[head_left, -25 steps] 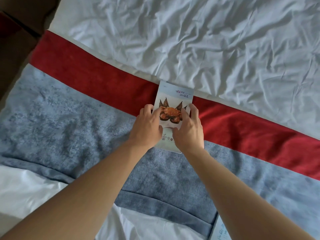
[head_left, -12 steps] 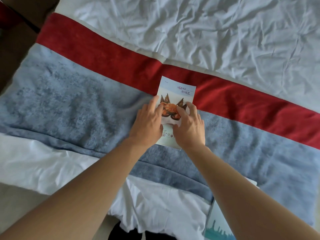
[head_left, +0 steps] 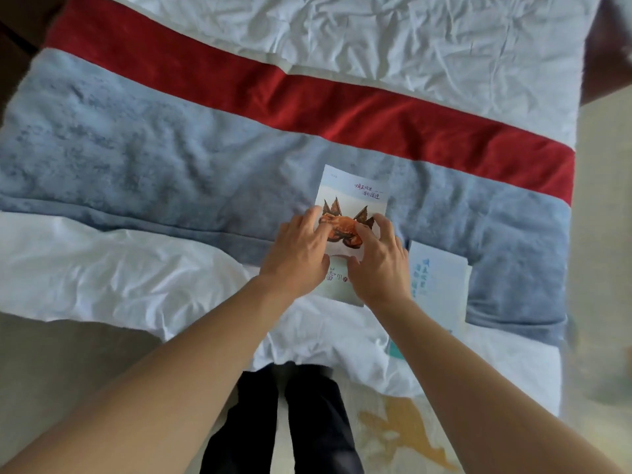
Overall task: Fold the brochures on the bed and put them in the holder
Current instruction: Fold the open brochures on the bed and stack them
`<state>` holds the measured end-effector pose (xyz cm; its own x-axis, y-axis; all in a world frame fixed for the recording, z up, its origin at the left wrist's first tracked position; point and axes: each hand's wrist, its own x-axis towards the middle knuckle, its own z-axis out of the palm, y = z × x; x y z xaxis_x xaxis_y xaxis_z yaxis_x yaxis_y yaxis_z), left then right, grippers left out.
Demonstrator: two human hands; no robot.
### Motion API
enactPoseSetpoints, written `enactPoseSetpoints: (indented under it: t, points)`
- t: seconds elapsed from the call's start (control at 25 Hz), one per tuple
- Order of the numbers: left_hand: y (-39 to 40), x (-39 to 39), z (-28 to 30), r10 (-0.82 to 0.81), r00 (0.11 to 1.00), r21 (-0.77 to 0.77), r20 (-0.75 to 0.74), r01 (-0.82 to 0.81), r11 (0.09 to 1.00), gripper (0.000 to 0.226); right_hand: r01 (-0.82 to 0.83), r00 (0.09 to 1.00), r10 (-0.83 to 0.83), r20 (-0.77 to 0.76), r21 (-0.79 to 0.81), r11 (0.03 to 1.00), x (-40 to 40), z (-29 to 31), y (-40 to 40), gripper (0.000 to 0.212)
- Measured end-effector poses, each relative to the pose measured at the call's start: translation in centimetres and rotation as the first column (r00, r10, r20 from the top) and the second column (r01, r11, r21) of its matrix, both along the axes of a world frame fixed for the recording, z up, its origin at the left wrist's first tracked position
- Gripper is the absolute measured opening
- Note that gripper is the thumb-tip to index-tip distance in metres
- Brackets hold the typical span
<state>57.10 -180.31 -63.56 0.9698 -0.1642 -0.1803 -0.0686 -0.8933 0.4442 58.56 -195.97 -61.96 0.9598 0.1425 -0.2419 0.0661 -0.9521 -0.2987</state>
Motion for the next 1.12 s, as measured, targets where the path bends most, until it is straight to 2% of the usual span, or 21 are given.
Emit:
enactPoseSetpoints:
  t: [0.28,0.56,0.76,0.96,1.12]
  points:
    - [-10.3,-3.3,-1.0,-0.11,0.994,-0.038,-0.023,0.109,0.993,0.039,0.102,0.994,-0.105,-0.037,-0.083,0.991,-4.7,-0.4,-10.6,0.057]
    - [-19.0,-4.6,-2.9,-0.16,0.982,0.034,-0.102,0.164,0.986,0.051,0.102,0.99,-0.109,-0.087,-0.073,0.992,-6.1,-3.1,-19.2,0.057]
    - [-20.5,-5.7,-3.7,-0.129,0.985,0.086,-0.118,0.14,0.986,0.048,0.061,0.994,-0.07,-0.08,-0.107,0.992,-6.2,-4.5,-20.6,0.06]
    - [-20.7,-5.8,-4.0,-0.158,0.984,0.247,-0.079,0.173,0.953,0.05,0.05,0.997,-0.06,-0.052,-0.183,0.982,-6.6,-5.0,-20.8,0.058]
    - [-20.8,-5.1,-3.8,-0.18,0.983,0.221,-0.03,0.182,0.958,0.057,0.078,0.996,-0.083,-0.032,-0.114,0.99,-6.2,-4.8,-20.9,0.063]
